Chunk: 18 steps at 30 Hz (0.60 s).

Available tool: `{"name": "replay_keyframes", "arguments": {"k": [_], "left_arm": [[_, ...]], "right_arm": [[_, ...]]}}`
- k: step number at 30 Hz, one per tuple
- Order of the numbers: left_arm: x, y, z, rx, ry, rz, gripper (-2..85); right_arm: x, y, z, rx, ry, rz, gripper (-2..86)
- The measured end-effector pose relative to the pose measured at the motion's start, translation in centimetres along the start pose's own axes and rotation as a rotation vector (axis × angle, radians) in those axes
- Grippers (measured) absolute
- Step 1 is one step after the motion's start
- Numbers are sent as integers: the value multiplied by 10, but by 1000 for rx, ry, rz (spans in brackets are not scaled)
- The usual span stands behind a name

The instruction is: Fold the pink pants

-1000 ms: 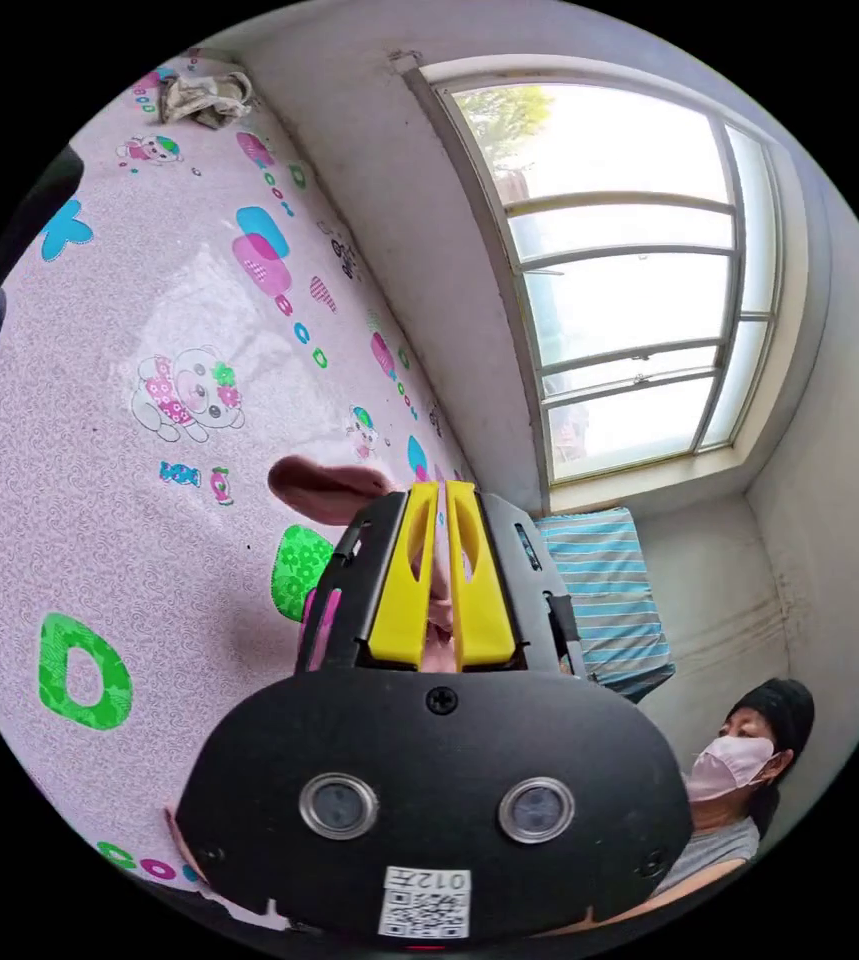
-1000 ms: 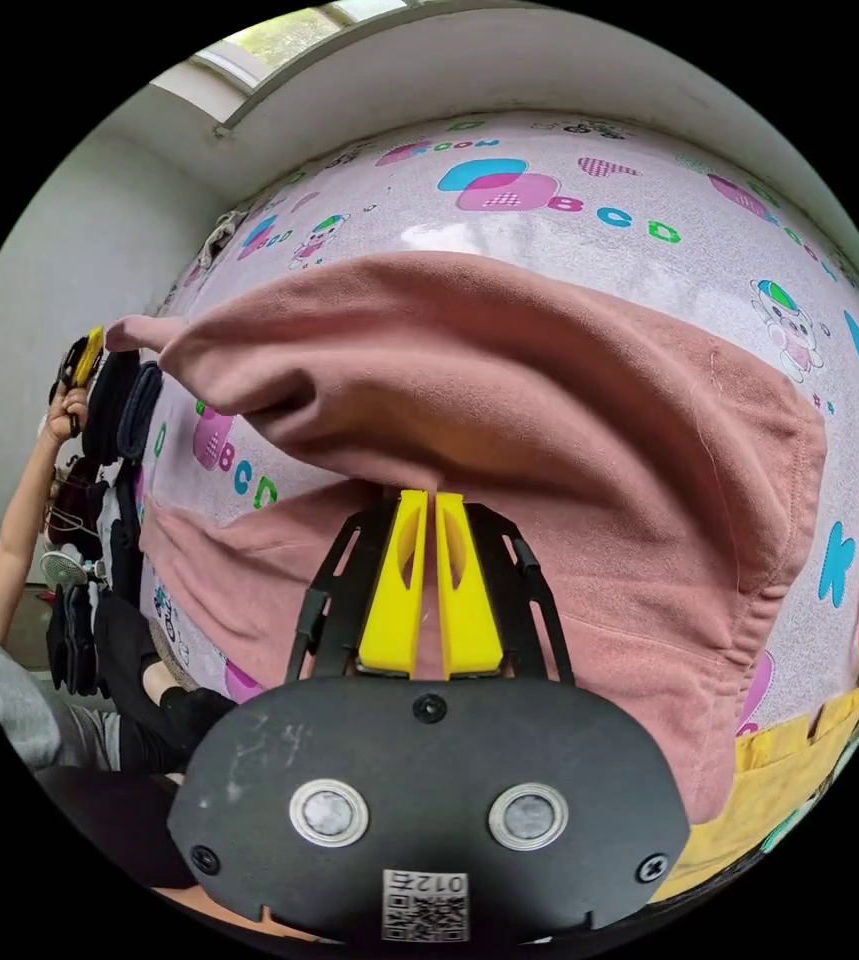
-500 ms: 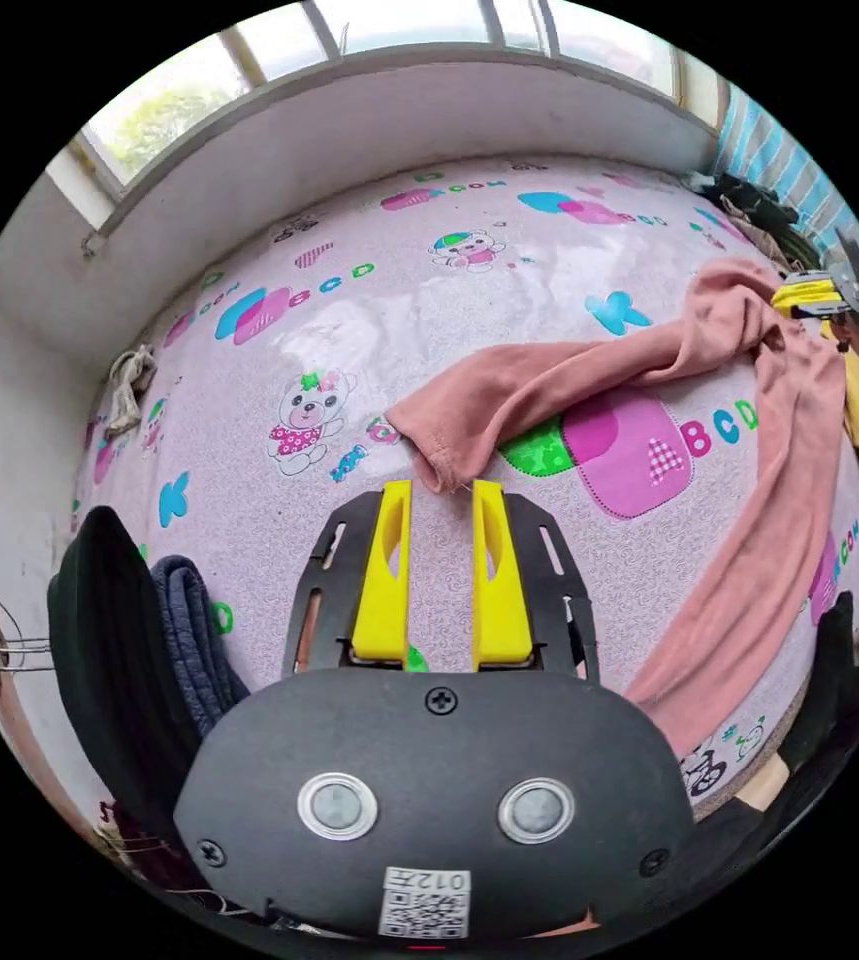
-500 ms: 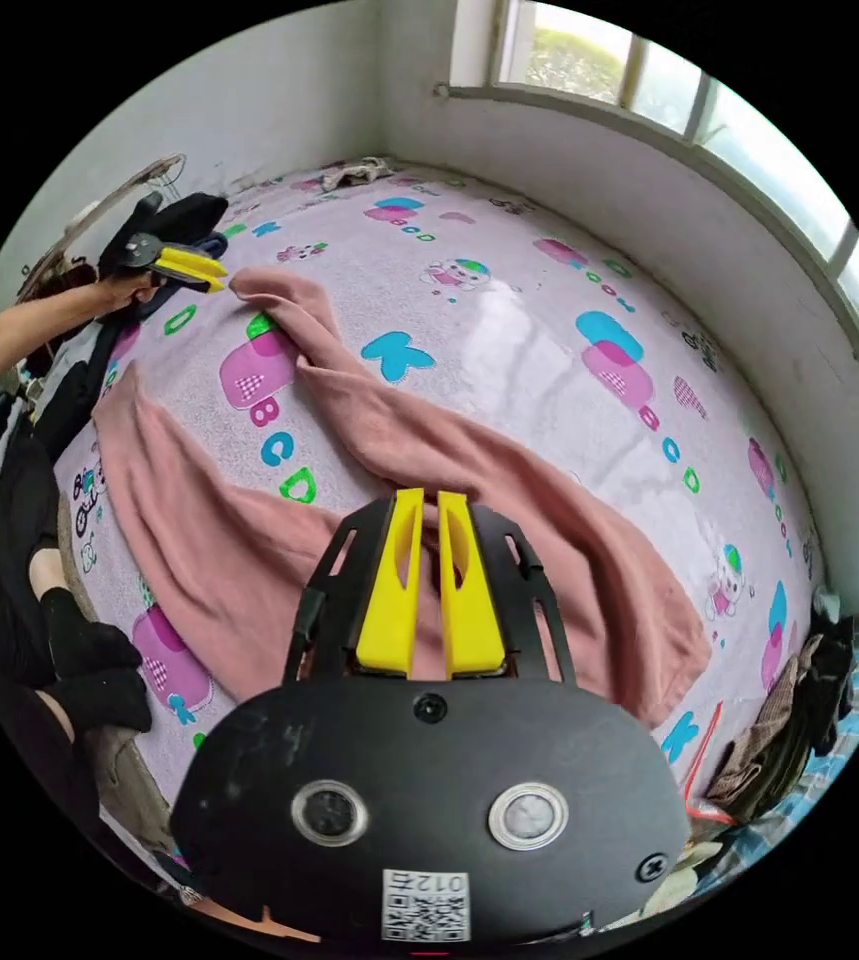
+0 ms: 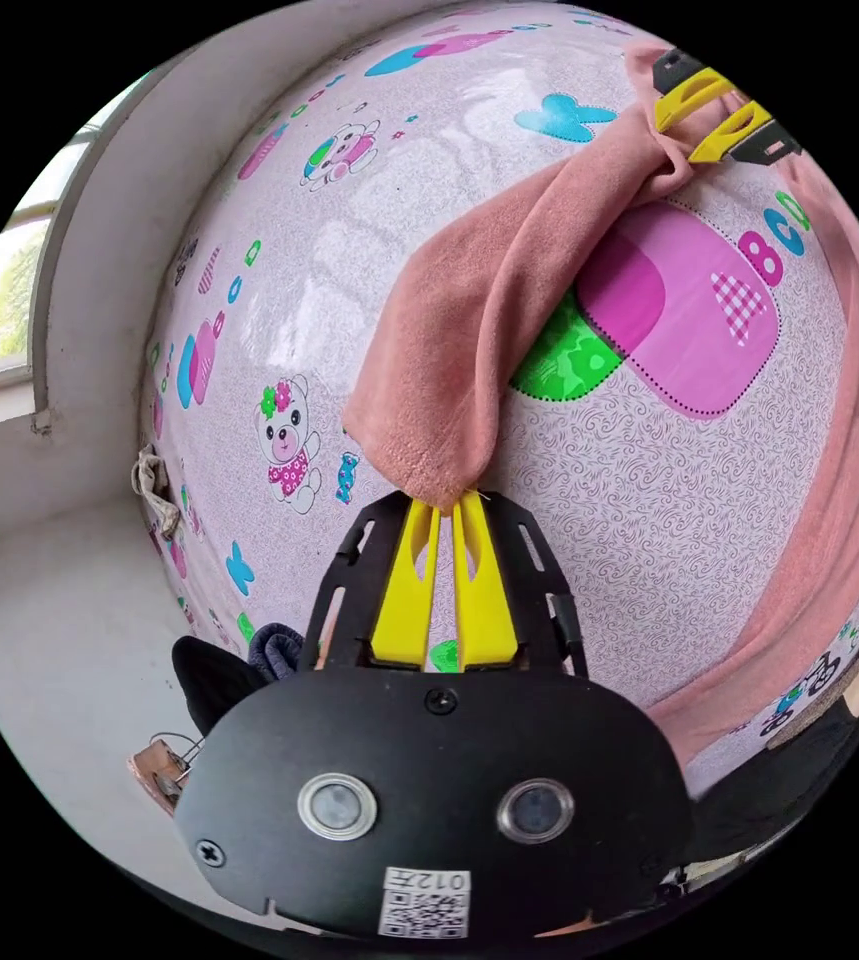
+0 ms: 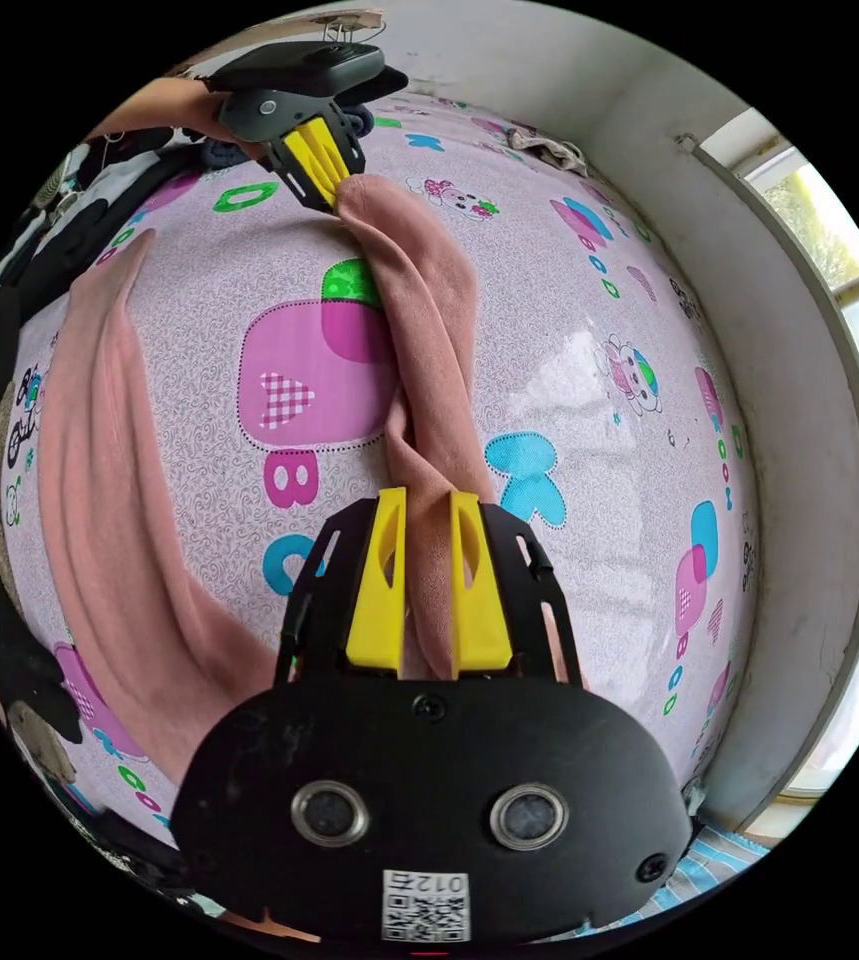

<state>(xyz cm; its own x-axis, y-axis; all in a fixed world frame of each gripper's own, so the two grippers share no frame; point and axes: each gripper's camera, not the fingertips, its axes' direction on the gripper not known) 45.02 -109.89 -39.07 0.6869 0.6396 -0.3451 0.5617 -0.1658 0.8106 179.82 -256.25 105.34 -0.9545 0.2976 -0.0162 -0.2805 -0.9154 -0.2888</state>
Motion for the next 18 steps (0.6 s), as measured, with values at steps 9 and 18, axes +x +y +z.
{"name": "replay_keyframes", "arguments": {"k": [9, 18], "left_arm": [[-112, 31, -54, 113, 800, -96, 42], [-197, 100, -30, 228, 674, -731, 90]], "right_arm": [[134, 76, -110, 228, -437, 129, 15], [220, 261, -59, 316, -548, 636, 62]]}}
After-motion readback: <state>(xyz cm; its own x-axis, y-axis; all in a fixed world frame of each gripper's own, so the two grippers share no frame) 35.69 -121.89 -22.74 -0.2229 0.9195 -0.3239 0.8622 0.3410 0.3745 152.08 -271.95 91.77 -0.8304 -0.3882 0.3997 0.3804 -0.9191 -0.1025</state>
